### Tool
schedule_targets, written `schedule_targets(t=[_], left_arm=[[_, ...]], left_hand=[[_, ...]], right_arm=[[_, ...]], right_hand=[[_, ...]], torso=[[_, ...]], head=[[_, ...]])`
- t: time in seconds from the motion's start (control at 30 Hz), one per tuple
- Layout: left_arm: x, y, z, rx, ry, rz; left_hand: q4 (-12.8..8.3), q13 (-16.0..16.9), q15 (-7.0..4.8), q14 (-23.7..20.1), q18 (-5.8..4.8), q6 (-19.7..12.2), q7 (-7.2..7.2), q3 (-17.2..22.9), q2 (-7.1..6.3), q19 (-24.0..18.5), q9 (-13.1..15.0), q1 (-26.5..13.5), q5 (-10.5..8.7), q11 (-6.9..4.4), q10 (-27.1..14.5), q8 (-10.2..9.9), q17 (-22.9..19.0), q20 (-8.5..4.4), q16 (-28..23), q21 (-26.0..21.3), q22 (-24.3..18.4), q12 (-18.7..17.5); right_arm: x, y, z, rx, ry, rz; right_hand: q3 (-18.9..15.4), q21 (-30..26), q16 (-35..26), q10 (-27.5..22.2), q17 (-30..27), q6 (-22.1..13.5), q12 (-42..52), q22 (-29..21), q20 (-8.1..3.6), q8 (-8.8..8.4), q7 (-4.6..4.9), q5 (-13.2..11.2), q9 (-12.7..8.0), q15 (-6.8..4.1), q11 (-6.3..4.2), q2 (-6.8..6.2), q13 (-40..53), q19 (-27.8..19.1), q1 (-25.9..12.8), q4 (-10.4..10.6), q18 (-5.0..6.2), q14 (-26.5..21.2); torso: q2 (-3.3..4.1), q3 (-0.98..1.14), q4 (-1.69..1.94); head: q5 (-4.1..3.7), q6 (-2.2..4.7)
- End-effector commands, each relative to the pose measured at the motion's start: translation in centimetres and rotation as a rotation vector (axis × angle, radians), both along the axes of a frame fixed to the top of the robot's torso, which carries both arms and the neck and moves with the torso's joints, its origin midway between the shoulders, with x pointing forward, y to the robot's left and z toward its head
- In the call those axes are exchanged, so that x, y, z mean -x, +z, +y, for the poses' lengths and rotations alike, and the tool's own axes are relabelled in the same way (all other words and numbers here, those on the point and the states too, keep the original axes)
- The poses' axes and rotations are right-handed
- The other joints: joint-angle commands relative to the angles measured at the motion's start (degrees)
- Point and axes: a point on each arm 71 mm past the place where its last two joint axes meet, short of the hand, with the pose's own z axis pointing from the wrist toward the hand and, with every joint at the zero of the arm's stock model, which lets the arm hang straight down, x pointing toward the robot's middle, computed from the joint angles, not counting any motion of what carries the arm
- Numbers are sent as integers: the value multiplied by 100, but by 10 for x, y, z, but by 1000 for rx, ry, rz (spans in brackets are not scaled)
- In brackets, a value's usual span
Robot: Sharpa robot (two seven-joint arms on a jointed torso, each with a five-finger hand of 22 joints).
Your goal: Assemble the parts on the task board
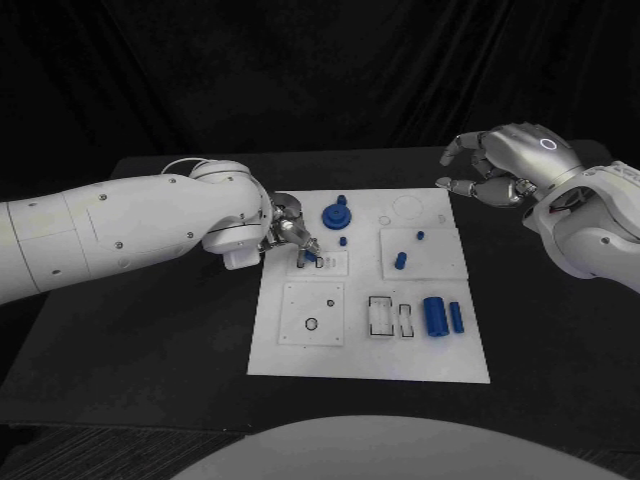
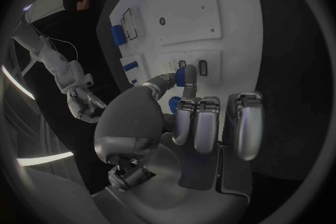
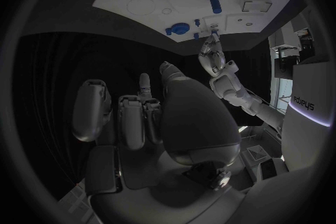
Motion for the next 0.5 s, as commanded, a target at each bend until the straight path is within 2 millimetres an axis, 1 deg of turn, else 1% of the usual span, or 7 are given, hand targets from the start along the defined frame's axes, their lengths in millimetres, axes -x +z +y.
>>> schedule_targets(t=[0.03,0.27,0.5], left_arm=[[2,-2,-4,22,-4,16],[2,-7,-6,31,-4,18],[2,-9,-8,43,-2,12]], left_hand=[[-274,1508,-32,585,-101,61,-73,321,34,0,-13,-28,-14,-36,607,-48,1508,-7,15,-1,914,20],[-277,1508,-26,585,-85,44,-64,352,44,-51,-18,-34,-29,-29,607,-80,1508,-4,15,-44,867,20],[-271,1508,-18,585,-76,25,-50,374,48,-80,-23,-51,-41,-18,607,-115,1508,0,15,-71,841,20]], right_arm=[[0,-1,-1,4,-16,3],[0,-1,-2,5,-18,4],[0,-1,-2,5,-18,5]], right_hand=[[1,-31,-6,601,1041,23,20,976,9,-33,-2,36,-8,53,35,5,1509,-50,49,-27,82,481],[1,-31,-6,601,1041,23,20,976,9,-33,-2,36,-8,53,35,5,1509,-50,49,-27,82,481],[1,-31,-6,601,1041,23,20,976,9,-33,-2,36,-8,53,35,5,1509,-50,49,-27,82,481]], torso=[[1,0,5],[1,1,2],[4,1,-5]], head=[[-8,-1],[14,-1],[15,-1]])
